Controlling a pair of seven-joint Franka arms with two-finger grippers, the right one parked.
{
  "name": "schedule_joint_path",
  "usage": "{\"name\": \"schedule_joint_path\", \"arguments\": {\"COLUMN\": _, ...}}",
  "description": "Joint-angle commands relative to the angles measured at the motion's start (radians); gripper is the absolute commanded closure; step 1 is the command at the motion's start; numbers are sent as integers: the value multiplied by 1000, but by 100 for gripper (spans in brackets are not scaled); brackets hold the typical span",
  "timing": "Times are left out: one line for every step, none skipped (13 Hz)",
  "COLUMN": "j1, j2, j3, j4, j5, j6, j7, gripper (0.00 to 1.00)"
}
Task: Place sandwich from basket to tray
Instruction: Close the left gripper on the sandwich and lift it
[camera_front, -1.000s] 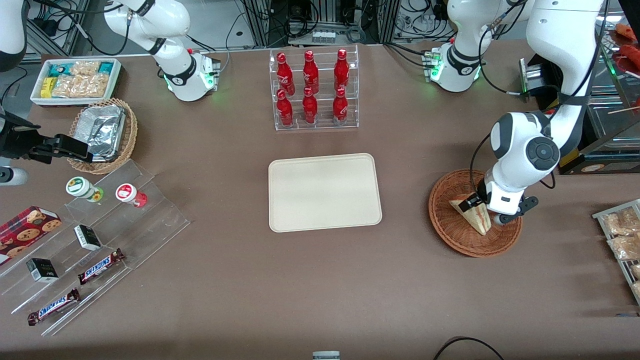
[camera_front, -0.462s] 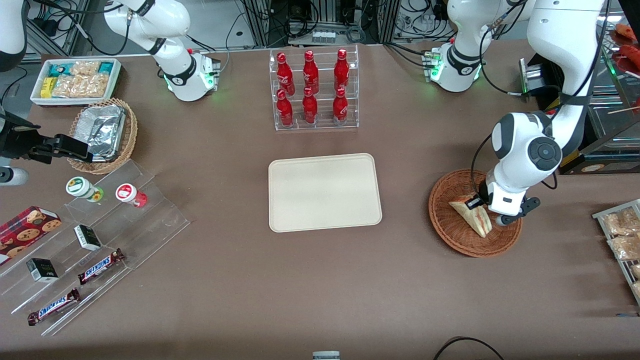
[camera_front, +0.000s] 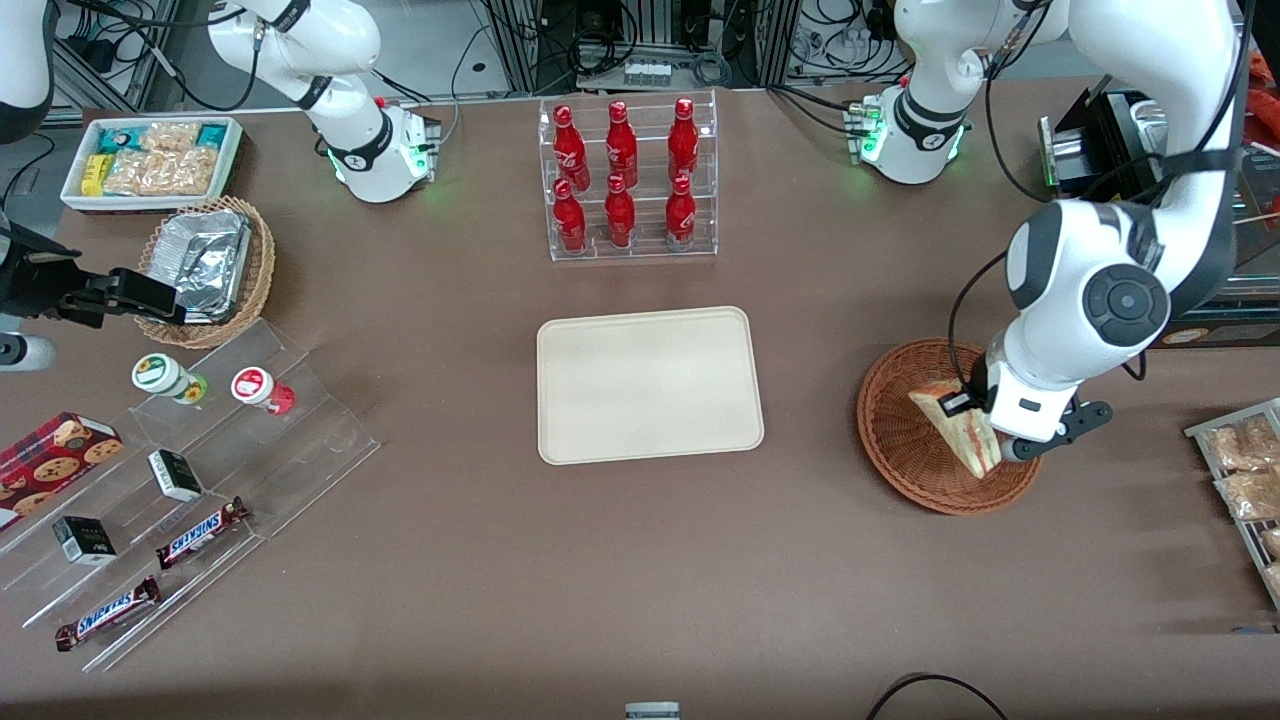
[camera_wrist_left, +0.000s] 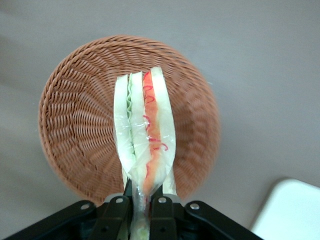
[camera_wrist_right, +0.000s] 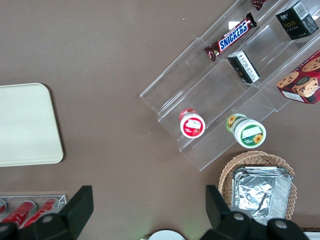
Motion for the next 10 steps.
{"name": "schedule_joint_path", "arguments": {"j1": -109, "j2": 32, "j3": 3, "j4": 141, "j5": -4, "j6": -93, "j7": -39, "gripper": 100}}
{"name": "schedule_joint_path", "arguments": {"j1": -147, "j2": 36, "j3": 3, "j4": 152, "j5": -10, "j6": -87, "j7": -53, "gripper": 100}}
{"name": "schedule_joint_path", "arguments": {"j1": -208, "j2": 64, "j3": 3, "j4": 187, "j5": -21, "j6": -87, "j7": -56, "gripper": 100}}
{"name": "schedule_joint_path", "arguments": {"j1": -242, "j2": 96, "j3": 3, "j4": 234, "j5": -59, "j6": -88, "j7": -66, "gripper": 100}}
{"name": "schedule_joint_path", "arguments": {"j1": -265, "j2": 130, "j3": 3, "j4": 267, "j5": -88, "j6": -88, "j7": -82, "gripper": 100}}
{"name": "schedule_joint_path", "arguments": {"j1": -308, "j2": 168, "j3": 3, "j4": 308, "j5": -96, "j6": -88, "j7": -90, "gripper": 100}}
{"name": "schedule_joint_path", "arguments": {"j1": -348, "j2": 205, "j3": 3, "j4": 339, "j5": -96, "j6": -88, "j7": -105, "gripper": 100}}
{"name": "schedule_joint_path", "arguments": {"j1": -385, "j2": 243, "j3": 3, "j4": 364, "j5": -95, "j6": -87, "j7": -128, "gripper": 100}}
{"name": "schedule_joint_path", "arguments": {"j1": -414, "j2": 284, "j3": 3, "j4": 397, "j5": -95, "j6": -76, "j7": -135, "gripper": 100}}
{"name": "schedule_joint_path", "arguments": {"j1": -422, "j2": 321, "j3": 2, "j4": 425, "j5": -96, "j6": -61, "j7": -129, "gripper": 100}}
